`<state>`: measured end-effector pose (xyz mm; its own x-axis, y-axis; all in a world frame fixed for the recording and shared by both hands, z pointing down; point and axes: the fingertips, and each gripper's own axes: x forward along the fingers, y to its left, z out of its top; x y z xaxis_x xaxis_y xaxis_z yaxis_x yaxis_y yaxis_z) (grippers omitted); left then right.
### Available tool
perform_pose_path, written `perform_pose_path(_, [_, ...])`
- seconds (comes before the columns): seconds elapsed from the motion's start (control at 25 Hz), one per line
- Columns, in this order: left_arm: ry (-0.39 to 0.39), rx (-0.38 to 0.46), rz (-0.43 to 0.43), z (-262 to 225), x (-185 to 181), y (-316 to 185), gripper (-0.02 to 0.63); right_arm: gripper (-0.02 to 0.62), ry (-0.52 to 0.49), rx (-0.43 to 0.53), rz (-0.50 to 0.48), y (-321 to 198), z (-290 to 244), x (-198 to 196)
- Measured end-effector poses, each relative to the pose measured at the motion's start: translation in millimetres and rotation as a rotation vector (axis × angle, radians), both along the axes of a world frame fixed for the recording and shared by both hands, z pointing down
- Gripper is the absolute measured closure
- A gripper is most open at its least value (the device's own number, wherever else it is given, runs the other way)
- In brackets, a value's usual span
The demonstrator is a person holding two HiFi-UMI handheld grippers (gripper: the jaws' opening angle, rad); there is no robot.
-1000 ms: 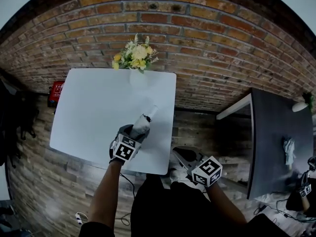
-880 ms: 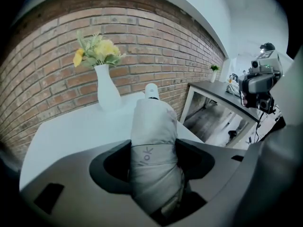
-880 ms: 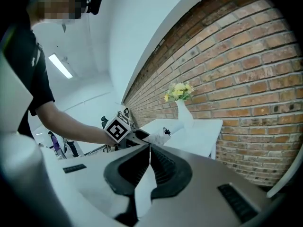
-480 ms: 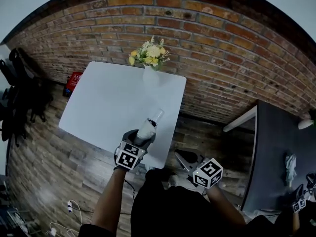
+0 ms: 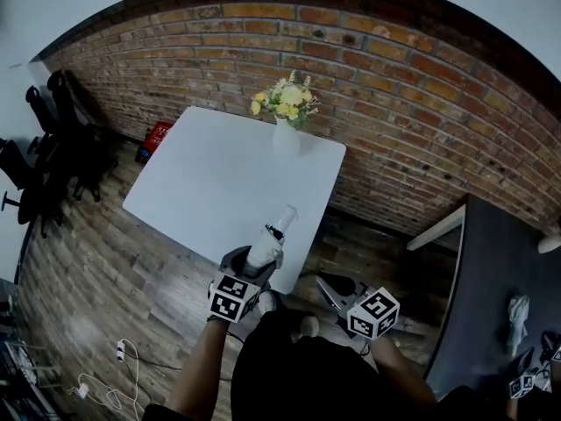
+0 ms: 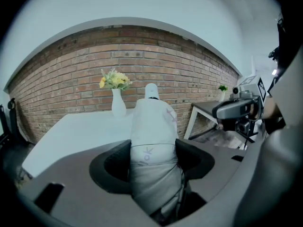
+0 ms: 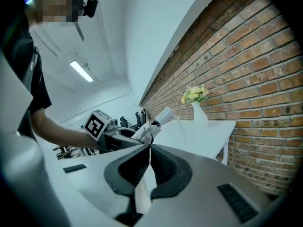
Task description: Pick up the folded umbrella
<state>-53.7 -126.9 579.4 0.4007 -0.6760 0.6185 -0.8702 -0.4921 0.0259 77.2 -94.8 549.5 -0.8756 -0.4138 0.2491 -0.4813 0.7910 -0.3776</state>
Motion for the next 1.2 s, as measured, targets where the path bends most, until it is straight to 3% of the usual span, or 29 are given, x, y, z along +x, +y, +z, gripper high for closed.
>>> perform_pose_path(0.52, [0.127,0.075,-0.078,-38.6,-6.1,34.6,0.322,0.572,-0.012,0.039,0.006,1.9,-16.8,-5.3])
perform_pose_path(1.2, [0.41,0.188,-0.175,-97.5,-97.1,41.3,0.322,0.572,-0.101,0.114,0.11,-14.5,-78.4,-59.8])
